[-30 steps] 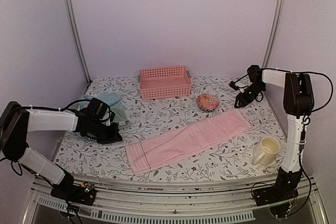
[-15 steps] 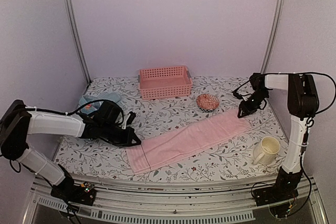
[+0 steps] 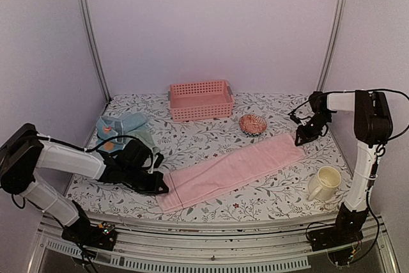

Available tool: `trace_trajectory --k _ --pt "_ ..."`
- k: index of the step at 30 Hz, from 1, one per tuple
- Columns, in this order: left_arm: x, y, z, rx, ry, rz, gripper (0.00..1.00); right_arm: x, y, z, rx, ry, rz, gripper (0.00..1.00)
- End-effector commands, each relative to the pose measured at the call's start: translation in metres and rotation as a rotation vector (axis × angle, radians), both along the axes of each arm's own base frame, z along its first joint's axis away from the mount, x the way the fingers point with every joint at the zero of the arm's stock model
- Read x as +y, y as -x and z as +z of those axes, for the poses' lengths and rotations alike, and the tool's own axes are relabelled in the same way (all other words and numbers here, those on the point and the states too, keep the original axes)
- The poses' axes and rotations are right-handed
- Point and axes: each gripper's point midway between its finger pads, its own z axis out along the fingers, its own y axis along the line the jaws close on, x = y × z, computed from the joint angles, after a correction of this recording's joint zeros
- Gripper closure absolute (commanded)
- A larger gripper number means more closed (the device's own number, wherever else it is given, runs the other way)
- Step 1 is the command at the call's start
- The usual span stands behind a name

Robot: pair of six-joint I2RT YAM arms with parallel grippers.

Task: Roll the towels
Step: Pick up the towel from the center of the board.

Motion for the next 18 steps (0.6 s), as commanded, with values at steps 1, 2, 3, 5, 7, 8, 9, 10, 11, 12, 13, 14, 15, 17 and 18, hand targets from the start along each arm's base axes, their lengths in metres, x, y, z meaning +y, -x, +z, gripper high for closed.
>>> trace_trajectory --k 1,2,3,5,7,8,9,10,11,12,13,14,15,17,18 --pt "-0.006 -0.008 0.024 -0.149 -0.036 -0.048 0.93 0.004 -0.005 0.015 -0.024 -0.038 -0.008 0.64" --pt "-0.01 -0.016 0.036 -0.209 -0.04 -0.058 0.9 0.008 -0.006 0.018 -0.032 -0.058 0.002 0.63" --pt "-0.013 -0.027 0.051 -0.278 -0.044 -0.051 0.86 0.01 -0.007 0.019 -0.04 -0.056 0.009 0.63" --pt "-0.01 -0.045 0.074 -0.402 -0.068 -0.019 0.79 0.014 -0.006 0.018 -0.048 -0.041 0.023 0.62" --pt "-0.002 -0.063 0.094 -0.516 -0.097 0.043 0.7 0.017 -0.006 0.015 -0.054 -0.022 0.037 0.61" --pt "0.004 -0.071 0.103 -0.561 -0.11 0.081 0.62 0.018 -0.004 0.012 -0.049 -0.011 0.041 0.58" --pt "0.008 -0.077 0.111 -0.597 -0.115 0.115 0.55 0.02 -0.004 0.011 -0.046 -0.003 0.044 0.56" --pt "0.012 -0.081 0.118 -0.627 -0.119 0.15 0.48 0.021 -0.003 0.009 -0.043 0.006 0.049 0.55" --pt "0.018 -0.086 0.124 -0.653 -0.127 0.193 0.43 0.023 -0.002 0.007 -0.039 0.017 0.055 0.55" --pt "0.019 -0.087 0.128 -0.666 -0.121 0.206 0.42 0.022 -0.002 0.005 -0.038 0.036 0.057 0.55" --pt "0.019 -0.088 0.132 -0.674 -0.114 0.212 0.42 0.02 -0.002 0.003 -0.039 0.064 0.059 0.55" --pt "0.018 -0.088 0.133 -0.675 -0.105 0.213 0.43 0.017 -0.002 -0.001 -0.036 0.094 0.058 0.55" --pt "0.016 -0.088 0.134 -0.669 -0.097 0.21 0.44 0.014 -0.003 -0.004 -0.033 0.118 0.054 0.55" --pt "0.014 -0.086 0.131 -0.648 -0.092 0.199 0.46 0.01 -0.003 -0.008 -0.029 0.145 0.044 0.56" --pt "0.014 -0.085 0.129 -0.638 -0.094 0.196 0.47 0.008 -0.003 -0.009 -0.028 0.157 0.04 0.56"
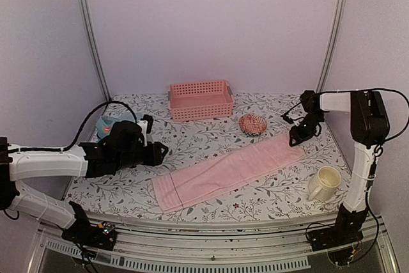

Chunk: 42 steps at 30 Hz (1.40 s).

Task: Roll the towels
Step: Pick up the towel from the center of the board.

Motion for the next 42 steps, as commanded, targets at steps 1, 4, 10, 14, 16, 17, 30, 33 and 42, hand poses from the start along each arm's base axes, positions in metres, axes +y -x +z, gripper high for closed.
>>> trace_trajectory --k 1,4,10,14,16,17,30,33,42 --pt "0.001 -0.003 0.007 -0.022 -0.007 0.024 0.47 -0.017 0.001 -0.01 -0.001 0.111 -0.031 0.56" --pt "0.01 -0.001 0.002 -0.01 -0.03 0.054 0.47 -0.018 0.007 -0.018 0.019 0.131 -0.025 0.59" --pt "0.027 0.001 0.011 -0.05 -0.03 0.109 0.46 -0.021 0.014 -0.031 0.056 0.135 -0.024 0.71" --pt "0.031 0.002 0.016 -0.07 -0.018 0.115 0.46 -0.028 0.009 -0.029 0.058 0.119 -0.048 0.82" --pt "0.032 0.003 0.015 -0.069 -0.02 0.114 0.46 -0.038 0.003 -0.024 0.047 0.122 -0.065 0.88" --pt "0.032 0.003 0.014 -0.067 -0.022 0.113 0.46 -0.044 -0.002 -0.018 0.036 0.124 -0.074 0.9" --pt "0.03 0.005 0.0 -0.044 -0.015 0.101 0.46 -0.067 -0.032 0.075 -0.101 0.09 -0.097 0.97" --pt "0.03 0.005 -0.002 -0.039 -0.018 0.101 0.46 -0.043 -0.019 0.086 -0.083 0.0 -0.058 0.97" --pt "0.029 0.003 -0.01 -0.025 -0.024 0.103 0.46 0.083 0.065 0.078 0.118 -0.337 0.186 0.97"
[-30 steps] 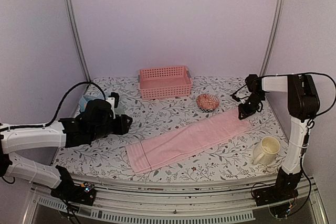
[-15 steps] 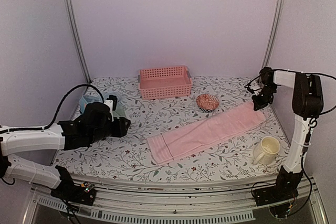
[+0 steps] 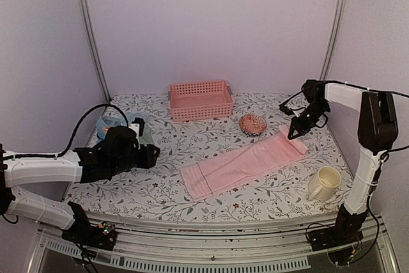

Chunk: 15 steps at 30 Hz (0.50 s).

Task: Roll the towels
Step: Pick up the towel from the center of the board, then fold the towel at the center of the board.

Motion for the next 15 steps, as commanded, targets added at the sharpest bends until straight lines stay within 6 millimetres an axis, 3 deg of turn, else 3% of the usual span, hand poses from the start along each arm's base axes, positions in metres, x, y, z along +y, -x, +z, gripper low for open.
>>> trace_trajectory --k 1,9,15 --pt "-0.002 -0.001 -0.008 0.009 0.007 0.001 0.46 0.061 0.046 0.008 0.121 -0.21 0.117 0.97" --pt "-0.009 0.0 -0.023 0.063 0.003 -0.018 0.47 0.129 0.082 0.013 0.2 -0.322 0.282 0.97" --pt "-0.016 0.002 -0.034 0.113 0.009 -0.033 0.48 0.173 0.083 0.017 0.218 -0.391 0.344 0.97"
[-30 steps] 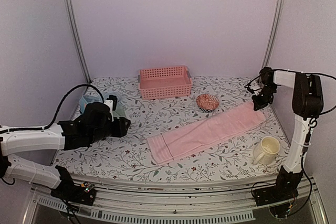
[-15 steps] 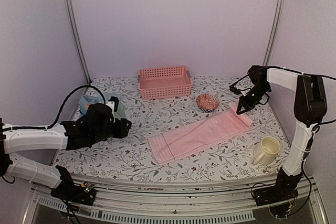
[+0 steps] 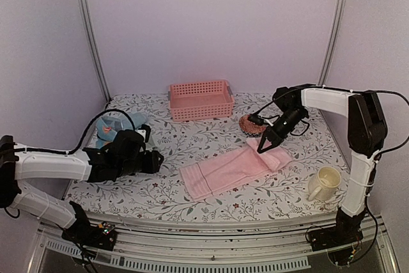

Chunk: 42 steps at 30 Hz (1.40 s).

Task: Roll the towels
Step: Fold the towel at the center of the board.

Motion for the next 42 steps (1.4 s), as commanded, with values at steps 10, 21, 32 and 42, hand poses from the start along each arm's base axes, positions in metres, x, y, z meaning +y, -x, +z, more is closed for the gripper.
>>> trace_trajectory --k 10,21,32,42 --pt "-0.012 0.014 -0.027 0.141 0.087 -0.011 0.54 0.104 0.001 0.017 0.088 -0.203 0.091 0.97" --pt "-0.024 0.033 -0.049 0.241 0.193 -0.038 0.63 0.17 0.033 0.015 0.144 -0.24 0.172 0.97" --pt "-0.038 0.042 -0.055 0.279 0.242 -0.075 0.66 0.211 0.054 -0.013 0.199 -0.178 0.167 0.97" --pt "-0.054 0.057 -0.067 0.323 0.305 -0.127 0.74 0.23 0.064 -0.036 0.294 -0.189 0.157 0.97"
